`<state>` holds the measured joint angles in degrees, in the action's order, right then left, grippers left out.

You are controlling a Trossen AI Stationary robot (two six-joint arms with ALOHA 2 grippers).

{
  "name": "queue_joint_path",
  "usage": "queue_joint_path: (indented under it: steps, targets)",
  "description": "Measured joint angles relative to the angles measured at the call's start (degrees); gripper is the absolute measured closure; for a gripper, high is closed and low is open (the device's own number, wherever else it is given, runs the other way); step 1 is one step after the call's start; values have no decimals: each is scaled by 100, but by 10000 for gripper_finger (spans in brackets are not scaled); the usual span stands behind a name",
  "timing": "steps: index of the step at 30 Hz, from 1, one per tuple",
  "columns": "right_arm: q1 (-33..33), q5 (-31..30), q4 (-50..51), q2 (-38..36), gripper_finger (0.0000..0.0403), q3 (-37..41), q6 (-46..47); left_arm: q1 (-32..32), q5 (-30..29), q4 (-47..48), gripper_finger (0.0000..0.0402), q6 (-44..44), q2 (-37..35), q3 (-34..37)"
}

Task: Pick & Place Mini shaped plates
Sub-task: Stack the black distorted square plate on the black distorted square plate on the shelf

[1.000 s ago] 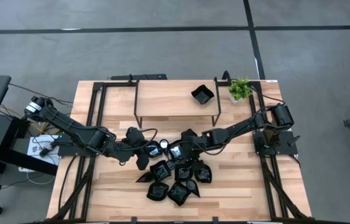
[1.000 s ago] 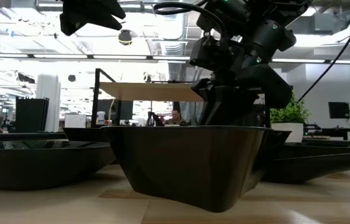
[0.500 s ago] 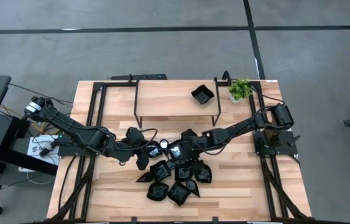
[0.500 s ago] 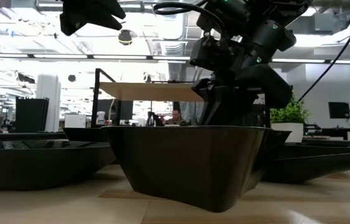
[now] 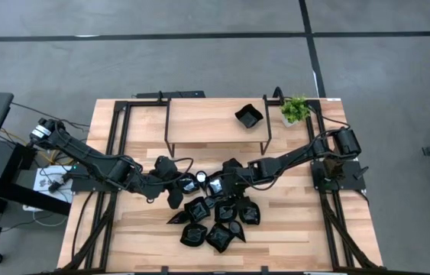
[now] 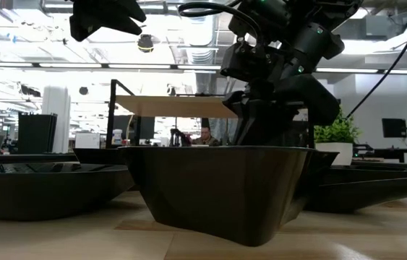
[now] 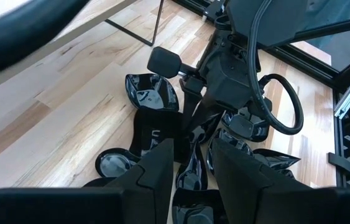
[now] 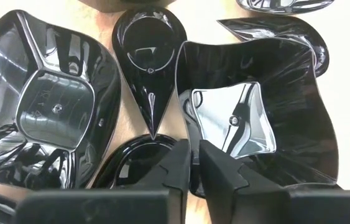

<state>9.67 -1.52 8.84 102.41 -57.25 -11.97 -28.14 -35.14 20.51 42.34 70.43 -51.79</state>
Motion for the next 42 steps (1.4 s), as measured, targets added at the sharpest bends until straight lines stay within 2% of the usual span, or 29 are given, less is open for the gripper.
queue_joint_path:
  steps: [8,16,35,42]
  targets:
    - [0,-2,347,-4,400,-342,-47,0,0,0,289,-1,0,0]
    - [-11,-2,639,-4,399,-645,-212,0,0,0,289,-1,0,0]
    - [0,-152,772,-55,402,-740,-207,0,2,0,289,-1,0,0]
    - [41,-153,1238,-55,402,-1096,-366,0,2,-4,289,-1,0,0]
